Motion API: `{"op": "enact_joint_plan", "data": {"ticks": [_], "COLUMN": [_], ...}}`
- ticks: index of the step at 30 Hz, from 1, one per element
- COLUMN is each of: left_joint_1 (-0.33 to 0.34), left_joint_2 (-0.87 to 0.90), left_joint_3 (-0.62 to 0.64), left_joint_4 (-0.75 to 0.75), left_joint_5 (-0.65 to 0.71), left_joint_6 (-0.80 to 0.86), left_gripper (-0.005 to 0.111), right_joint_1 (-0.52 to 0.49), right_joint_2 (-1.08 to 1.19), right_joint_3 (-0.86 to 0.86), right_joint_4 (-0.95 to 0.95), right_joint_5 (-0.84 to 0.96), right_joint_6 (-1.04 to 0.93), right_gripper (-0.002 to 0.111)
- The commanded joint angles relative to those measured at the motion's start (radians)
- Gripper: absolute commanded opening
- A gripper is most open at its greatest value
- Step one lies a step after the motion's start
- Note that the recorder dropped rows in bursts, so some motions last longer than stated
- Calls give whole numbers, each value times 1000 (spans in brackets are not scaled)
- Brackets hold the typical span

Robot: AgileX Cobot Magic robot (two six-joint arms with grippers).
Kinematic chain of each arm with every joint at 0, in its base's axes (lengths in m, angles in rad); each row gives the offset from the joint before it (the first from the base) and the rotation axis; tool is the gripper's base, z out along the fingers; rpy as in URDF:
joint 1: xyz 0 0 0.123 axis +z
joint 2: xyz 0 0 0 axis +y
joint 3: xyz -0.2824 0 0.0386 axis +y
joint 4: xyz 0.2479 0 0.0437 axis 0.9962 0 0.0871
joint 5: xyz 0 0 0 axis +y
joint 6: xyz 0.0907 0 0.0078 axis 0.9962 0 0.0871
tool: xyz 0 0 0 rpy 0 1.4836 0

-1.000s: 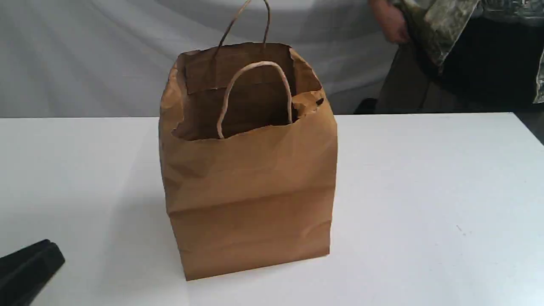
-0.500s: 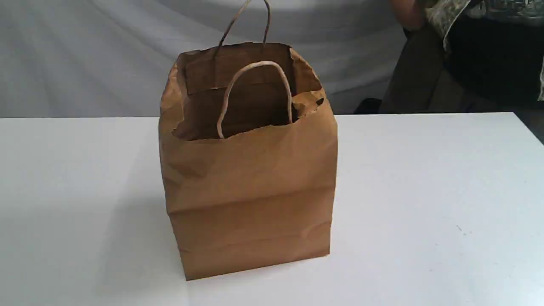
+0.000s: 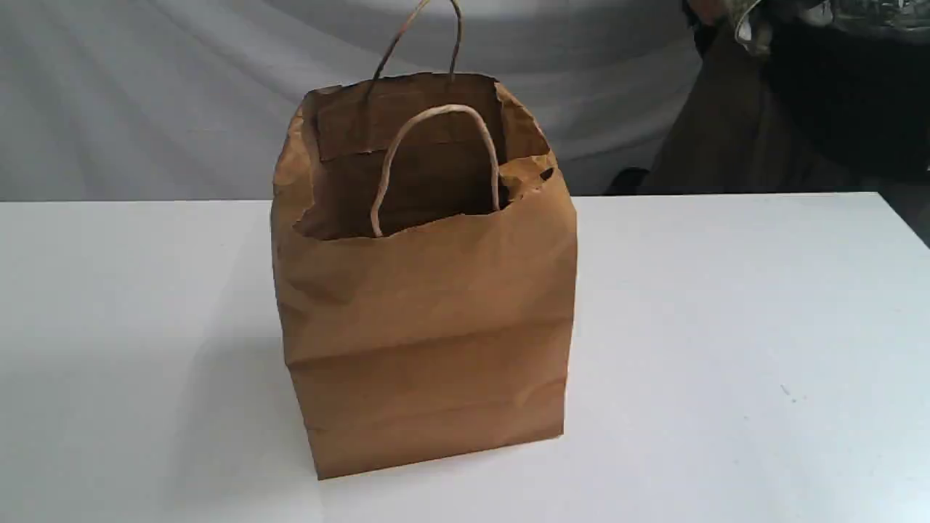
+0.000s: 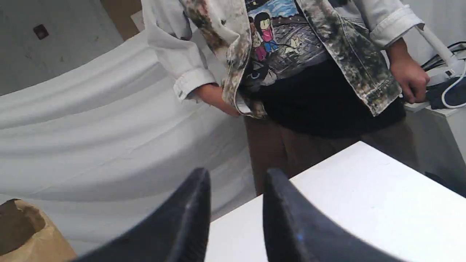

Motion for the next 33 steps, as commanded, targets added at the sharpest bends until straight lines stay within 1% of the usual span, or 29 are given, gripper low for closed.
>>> {"op": "enact_joint_plan", "data": {"ticks": [1, 3, 5, 8, 12, 16, 18, 21, 30, 31, 32, 33], "left_joint_1": [5, 5, 5, 5, 5, 5, 5, 5, 5, 5, 5, 5], "left_joint_2": [-24, -24, -24, -24, -24, -24, -24, -24, -24, -24, -24, -24], "left_joint_3": [4, 4, 4, 4, 4, 4, 4, 4, 4, 4, 4, 4], "left_joint_4": [24, 77, 120, 130, 130, 121, 64, 31, 34, 54, 105, 203], "left_joint_5": [119, 198, 242, 237, 182, 22, -54, -106, -72, -70, -54, -48], "left_joint_6": [30, 26, 19, 19, 19, 19, 19, 19, 15, 7, -20, -70], "left_gripper": [0, 0, 0, 0, 0, 0, 0, 0, 0, 0, 0, 0], "right_joint_1": [2, 2, 2, 2, 2, 2, 2, 2, 2, 2, 2, 2], "right_joint_2": [2, 2, 2, 2, 2, 2, 2, 2, 2, 2, 2, 2], "right_joint_3": [4, 4, 4, 4, 4, 4, 4, 4, 4, 4, 4, 4], "right_joint_4": [-4, -4, -4, -4, -4, -4, -4, -4, -4, -4, -4, -4], "right_joint_5": [-6, -6, -8, -10, -10, -10, -10, -10, -12, -12, -12, -12], "right_joint_6": [-4, -2, -2, -2, -2, -2, -2, -4, -4, -4, -4, -4], "right_gripper": [26, 26, 26, 26, 26, 26, 26, 26, 26, 26, 26, 26]}}
